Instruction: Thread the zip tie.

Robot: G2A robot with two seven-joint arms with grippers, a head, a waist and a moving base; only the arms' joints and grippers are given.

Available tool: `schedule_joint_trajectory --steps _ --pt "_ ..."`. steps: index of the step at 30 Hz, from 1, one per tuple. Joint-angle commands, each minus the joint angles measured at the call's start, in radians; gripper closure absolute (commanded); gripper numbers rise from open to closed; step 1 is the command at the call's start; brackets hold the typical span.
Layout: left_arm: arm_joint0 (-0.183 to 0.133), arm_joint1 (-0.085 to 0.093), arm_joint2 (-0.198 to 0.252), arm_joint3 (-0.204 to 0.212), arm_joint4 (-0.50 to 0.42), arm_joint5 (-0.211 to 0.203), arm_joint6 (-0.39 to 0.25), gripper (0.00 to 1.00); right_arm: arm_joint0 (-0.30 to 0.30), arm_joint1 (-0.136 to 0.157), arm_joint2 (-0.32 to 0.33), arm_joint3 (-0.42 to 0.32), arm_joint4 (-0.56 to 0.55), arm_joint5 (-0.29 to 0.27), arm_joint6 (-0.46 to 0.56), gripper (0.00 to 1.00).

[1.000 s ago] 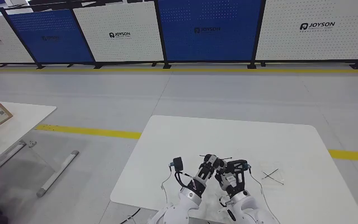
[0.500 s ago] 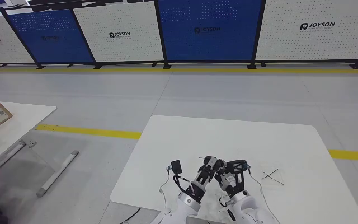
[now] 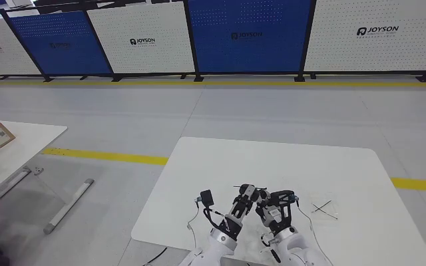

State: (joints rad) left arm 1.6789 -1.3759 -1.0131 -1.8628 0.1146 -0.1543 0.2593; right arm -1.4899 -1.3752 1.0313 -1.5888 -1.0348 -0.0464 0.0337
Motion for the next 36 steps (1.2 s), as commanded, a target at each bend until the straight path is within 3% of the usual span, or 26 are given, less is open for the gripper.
schedule_joint_trajectory --steps 1,11,17,23,27,36 --pt "-0.007 -0.002 -0.002 0.009 0.005 0.009 0.034 1.0 -0.012 0.001 0.015 -0.01 0.017 0.003 -0.018 0.0" --pt "-0.036 -0.009 -0.025 0.056 -0.055 0.034 0.08 1.0 -0.126 0.023 0.15 -0.109 0.11 -0.055 -0.124 0.0" --pt "-0.058 -0.016 -0.032 0.094 -0.094 0.051 0.104 1.0 -0.229 0.038 0.303 -0.173 0.267 -0.15 -0.252 0.0" --pt "-0.092 -0.023 -0.034 0.146 -0.123 0.068 0.122 1.0 -0.312 0.048 0.455 -0.183 0.439 -0.226 -0.332 0.0" --pt "-0.11 -0.028 -0.029 0.176 -0.139 0.086 0.12 1.0 -0.318 0.049 0.468 -0.181 0.454 -0.233 -0.336 0.0" --pt "-0.11 -0.028 -0.029 0.176 -0.139 0.086 0.12 1.0 -0.318 0.049 0.468 -0.181 0.454 -0.233 -0.336 0.0"
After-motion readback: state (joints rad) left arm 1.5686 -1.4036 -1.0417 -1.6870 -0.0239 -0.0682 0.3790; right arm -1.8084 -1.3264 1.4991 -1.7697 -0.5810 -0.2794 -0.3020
